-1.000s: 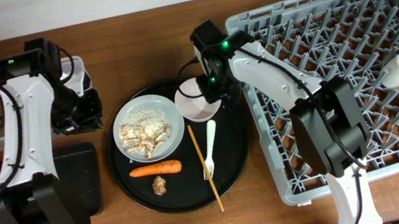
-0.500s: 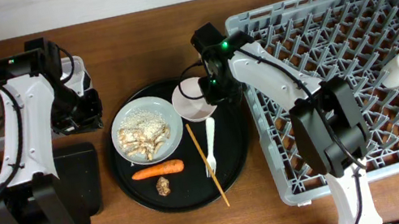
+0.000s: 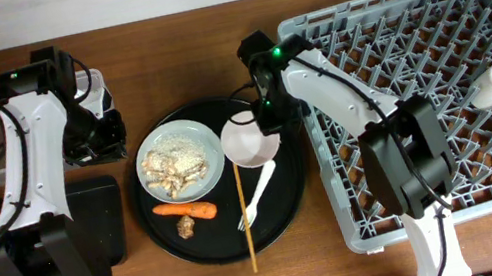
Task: Sort waste into correct bins and load items into the dishwasher rack
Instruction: 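Grasp the pink bowl rim with the right gripper and lift it, then carry the pink bowl into the rack's back area and lower it, then release the bowl and raise the right gripper above the rack, then reach the left gripper to the white rice plate and grasp its rim, then lift the rice plate with the left gripper and carry it left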
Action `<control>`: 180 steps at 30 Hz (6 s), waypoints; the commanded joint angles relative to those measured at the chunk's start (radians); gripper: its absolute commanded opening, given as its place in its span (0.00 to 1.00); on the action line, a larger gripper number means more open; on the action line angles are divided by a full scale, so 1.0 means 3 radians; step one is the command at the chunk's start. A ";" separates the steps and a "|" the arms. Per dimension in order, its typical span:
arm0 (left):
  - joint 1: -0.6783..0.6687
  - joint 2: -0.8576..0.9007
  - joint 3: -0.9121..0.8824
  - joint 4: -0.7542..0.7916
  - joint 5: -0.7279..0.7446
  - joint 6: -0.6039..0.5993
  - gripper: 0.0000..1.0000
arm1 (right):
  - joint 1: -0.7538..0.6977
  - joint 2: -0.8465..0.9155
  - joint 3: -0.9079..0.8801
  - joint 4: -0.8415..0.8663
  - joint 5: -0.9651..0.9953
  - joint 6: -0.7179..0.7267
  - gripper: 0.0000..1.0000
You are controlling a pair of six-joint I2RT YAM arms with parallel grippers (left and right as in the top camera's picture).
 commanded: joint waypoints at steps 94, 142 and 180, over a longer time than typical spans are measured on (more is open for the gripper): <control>-0.0010 -0.0041 0.0042 0.0076 -0.0023 -0.0043 0.15 | -0.0144 -0.1002 -0.0027 -0.0867 0.3141 0.1377 0.99; -0.1380 -0.0041 -0.0445 0.0231 -0.0047 -0.0305 0.30 | -0.1381 -0.1541 -0.0034 -0.1315 -0.0074 -0.0498 0.99; -0.1765 0.0783 -0.0533 0.1675 -0.0613 -0.1774 0.35 | -0.1381 -0.1535 -0.0036 -0.1302 -0.0074 -0.0498 0.99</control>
